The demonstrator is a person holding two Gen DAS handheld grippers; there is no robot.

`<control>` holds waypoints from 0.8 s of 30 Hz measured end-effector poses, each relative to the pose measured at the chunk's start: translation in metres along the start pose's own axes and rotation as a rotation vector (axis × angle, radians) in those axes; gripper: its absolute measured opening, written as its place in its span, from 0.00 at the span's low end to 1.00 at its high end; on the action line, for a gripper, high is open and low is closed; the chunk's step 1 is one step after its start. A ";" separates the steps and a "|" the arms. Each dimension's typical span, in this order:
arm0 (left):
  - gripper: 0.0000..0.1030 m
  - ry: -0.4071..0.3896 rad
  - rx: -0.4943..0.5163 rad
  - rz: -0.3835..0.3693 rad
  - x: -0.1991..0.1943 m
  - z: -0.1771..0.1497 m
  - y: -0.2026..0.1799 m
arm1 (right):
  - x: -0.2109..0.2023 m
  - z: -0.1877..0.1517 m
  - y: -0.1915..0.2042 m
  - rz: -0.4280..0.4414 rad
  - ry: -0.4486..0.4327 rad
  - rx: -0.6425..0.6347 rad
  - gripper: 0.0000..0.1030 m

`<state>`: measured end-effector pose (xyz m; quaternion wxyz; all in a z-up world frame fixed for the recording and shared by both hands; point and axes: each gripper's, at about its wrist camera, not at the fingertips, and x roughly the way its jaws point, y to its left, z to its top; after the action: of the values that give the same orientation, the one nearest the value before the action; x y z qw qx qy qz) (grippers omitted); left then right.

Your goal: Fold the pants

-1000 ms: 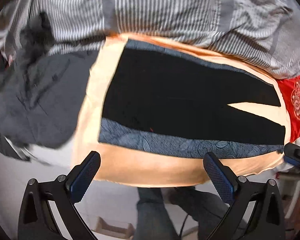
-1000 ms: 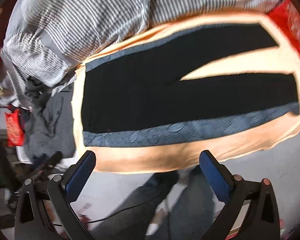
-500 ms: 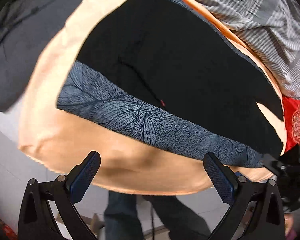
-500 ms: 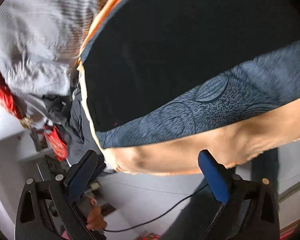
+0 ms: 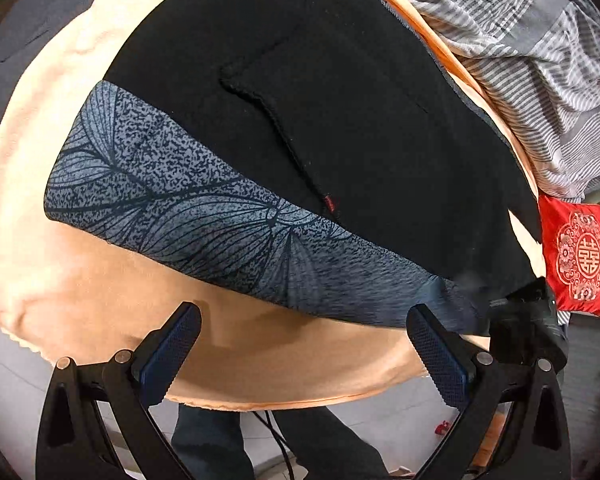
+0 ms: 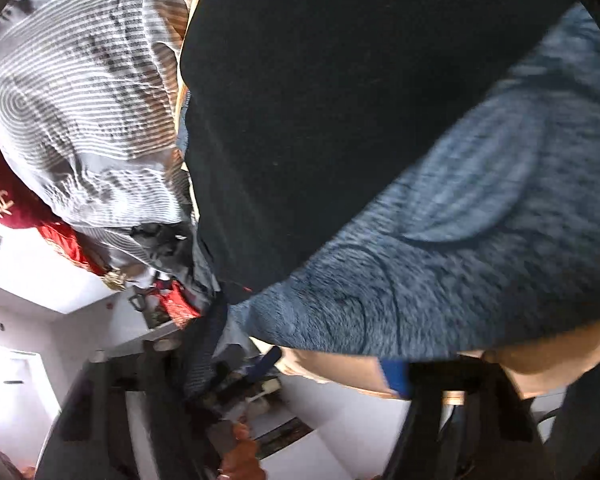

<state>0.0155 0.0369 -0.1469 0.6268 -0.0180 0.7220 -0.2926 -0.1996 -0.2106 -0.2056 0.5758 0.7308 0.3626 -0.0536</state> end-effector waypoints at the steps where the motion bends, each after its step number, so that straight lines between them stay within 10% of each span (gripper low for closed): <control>1: 1.00 -0.004 -0.008 -0.015 -0.001 0.002 0.000 | 0.002 0.001 0.001 0.000 0.005 0.019 0.09; 12: 1.00 -0.104 -0.202 -0.144 -0.019 0.033 0.025 | -0.011 0.002 0.042 0.095 0.021 0.010 0.09; 14: 0.83 -0.121 -0.223 -0.116 -0.021 0.040 0.031 | -0.013 0.004 0.042 0.082 0.027 0.003 0.09; 16: 0.45 -0.085 -0.212 -0.068 -0.018 0.047 0.035 | -0.014 0.004 0.042 0.063 0.029 -0.001 0.09; 24: 0.30 -0.155 -0.073 -0.032 -0.068 0.058 0.002 | -0.025 0.006 0.078 -0.028 0.029 -0.072 0.09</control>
<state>0.0834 0.0421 -0.0891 0.6751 -0.0749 0.6809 -0.2738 -0.1697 -0.2327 -0.1330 0.5957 0.7052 0.3827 -0.0378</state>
